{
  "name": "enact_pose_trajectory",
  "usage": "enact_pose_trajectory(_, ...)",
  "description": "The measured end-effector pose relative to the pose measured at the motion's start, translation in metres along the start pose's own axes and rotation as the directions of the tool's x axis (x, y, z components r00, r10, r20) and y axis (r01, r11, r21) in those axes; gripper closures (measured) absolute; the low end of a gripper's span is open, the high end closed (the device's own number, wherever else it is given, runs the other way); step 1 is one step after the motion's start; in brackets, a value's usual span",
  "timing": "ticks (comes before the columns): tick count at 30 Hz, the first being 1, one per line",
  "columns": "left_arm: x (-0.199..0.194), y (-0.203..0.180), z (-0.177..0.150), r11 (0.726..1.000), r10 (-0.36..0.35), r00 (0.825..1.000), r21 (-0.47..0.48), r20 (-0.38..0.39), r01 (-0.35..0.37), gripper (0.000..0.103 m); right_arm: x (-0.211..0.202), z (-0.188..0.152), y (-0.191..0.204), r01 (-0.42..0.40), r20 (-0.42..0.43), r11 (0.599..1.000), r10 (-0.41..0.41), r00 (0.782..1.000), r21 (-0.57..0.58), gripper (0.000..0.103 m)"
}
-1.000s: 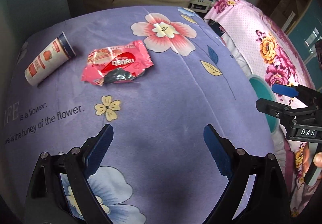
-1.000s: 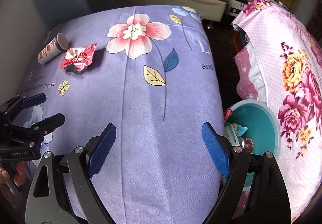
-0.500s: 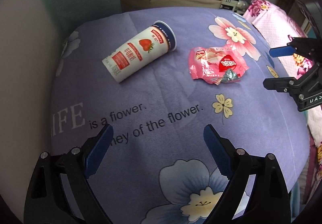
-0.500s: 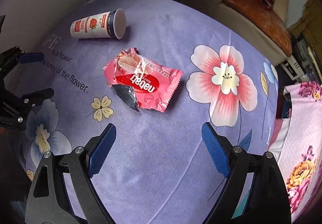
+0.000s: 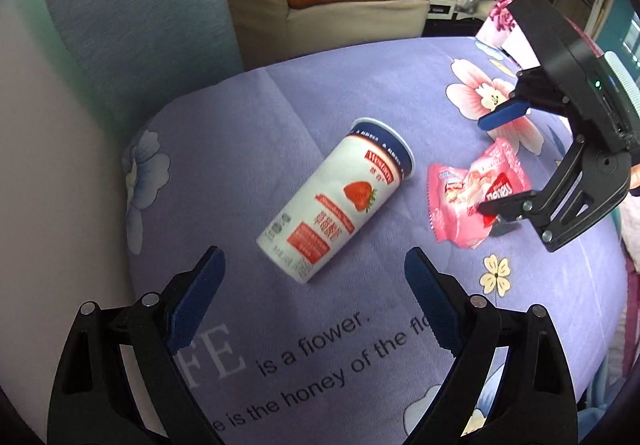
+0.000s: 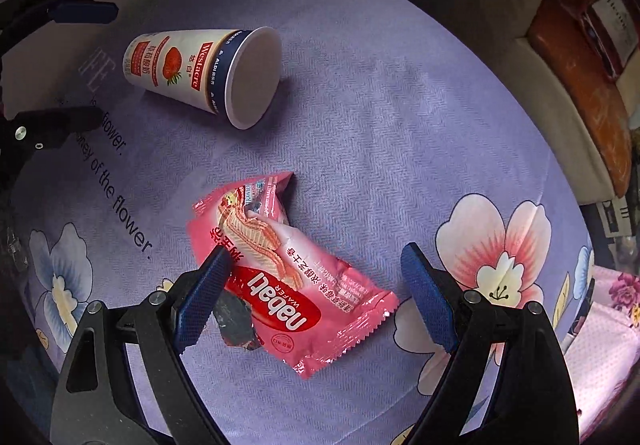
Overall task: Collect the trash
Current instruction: 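Grasp the pink wafer wrapper with right tool while left tool grasps the yogurt cup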
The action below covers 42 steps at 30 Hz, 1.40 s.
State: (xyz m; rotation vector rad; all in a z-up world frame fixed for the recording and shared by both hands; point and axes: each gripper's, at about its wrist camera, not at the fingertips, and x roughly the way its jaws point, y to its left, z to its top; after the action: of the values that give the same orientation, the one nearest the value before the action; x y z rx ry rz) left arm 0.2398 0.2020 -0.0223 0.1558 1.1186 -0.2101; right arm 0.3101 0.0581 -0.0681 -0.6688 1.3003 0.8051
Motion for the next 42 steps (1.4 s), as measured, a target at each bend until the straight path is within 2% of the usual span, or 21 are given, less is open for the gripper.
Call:
enact_pose_trajectory(3, 0.015, -0.003, 0.015, 0.999, -0.015, 1.0, 0.036, -0.017, 0.016, 0.012, 0.007, 0.005, -0.002, -0.046, 0.0, 0.999, 0.046, 0.999, -0.013, 0.02)
enact_pose_trajectory(7, 0.036, -0.007, 0.028, 0.998, -0.028, 0.998, 0.061, -0.047, 0.031, 0.012, 0.011, 0.002, -0.007, -0.12, 0.032, 0.992, 0.12, 0.992, 0.024, 0.02)
enact_pose_trajectory(10, 0.051, -0.011, 0.03, 0.997, -0.04, 0.997, 0.065, -0.069, 0.045, 0.012, 0.009, -0.005, -0.003, -0.132, 0.06, 0.991, 0.13, 0.99, 0.021, 0.021)
enact_pose_trajectory(12, 0.058, -0.014, 0.029, 0.997, -0.047, 0.996, 0.06, -0.077, 0.052, 0.012, 0.006, -0.01, -0.001, -0.12, 0.083, 0.993, 0.117, 0.99, 0.022, 0.03)
enact_pose_trajectory(14, 0.064, -0.015, 0.028, 0.997, -0.053, 0.995, 0.048, -0.087, 0.058, 0.012, 0.001, -0.016, -0.002, -0.149, 0.104, 0.988, 0.144, 0.984, 0.046, 0.049)
enact_pose_trajectory(15, 0.065, -0.016, 0.027, 0.998, -0.053, 0.995, 0.04, -0.09, 0.057, 0.015, -0.001, -0.023, -0.001, -0.173, 0.112, 0.983, 0.166, 0.98, 0.06, 0.054)
enact_pose_trajectory(16, 0.067, -0.016, 0.027, 0.998, -0.05, 0.994, 0.032, -0.096, 0.053, 0.024, -0.002, -0.027, -0.002, -0.189, 0.115, 0.979, 0.18, 0.977, 0.073, 0.061)
enact_pose_trajectory(18, 0.066, -0.018, 0.025, 1.0, -0.021, 0.995, 0.017, -0.094, 0.023, 0.041, -0.004, -0.036, -0.001, -0.197, 0.127, 0.975, 0.184, 0.975, 0.099, 0.064)
enact_pose_trajectory(19, 0.065, -0.018, 0.026, 1.0, -0.022, 0.996, 0.004, -0.091, 0.023, 0.048, -0.005, -0.041, 0.0, -0.201, 0.134, 0.973, 0.185, 0.973, 0.111, 0.073)
enact_pose_trajectory(20, 0.064, -0.02, 0.024, 1.0, -0.016, 0.996, -0.012, -0.088, 0.015, 0.05, -0.007, -0.048, 0.003, -0.202, 0.141, 0.972, 0.185, 0.973, 0.123, 0.077)
enact_pose_trajectory(29, 0.044, -0.055, -0.005, 0.993, 0.093, 0.993, -0.065, -0.074, -0.097, 0.051, -0.026, -0.111, 0.007, -0.161, 0.207, 0.943, 0.102, 0.973, 0.29, 0.082)
enact_pose_trajectory(35, 0.023, -0.085, -0.025, 0.993, 0.094, 0.994, -0.067, -0.058, -0.098, 0.052, -0.044, -0.156, 0.001, -0.134, 0.234, 0.897, 0.035, 0.972, 0.422, 0.082)
enact_pose_trajectory(42, -0.001, -0.125, -0.046, 0.996, 0.077, 0.997, -0.039, -0.028, -0.078, 0.054, -0.059, -0.207, 0.006, -0.138, 0.271, 0.849, -0.006, 0.963, 0.509, 0.082)
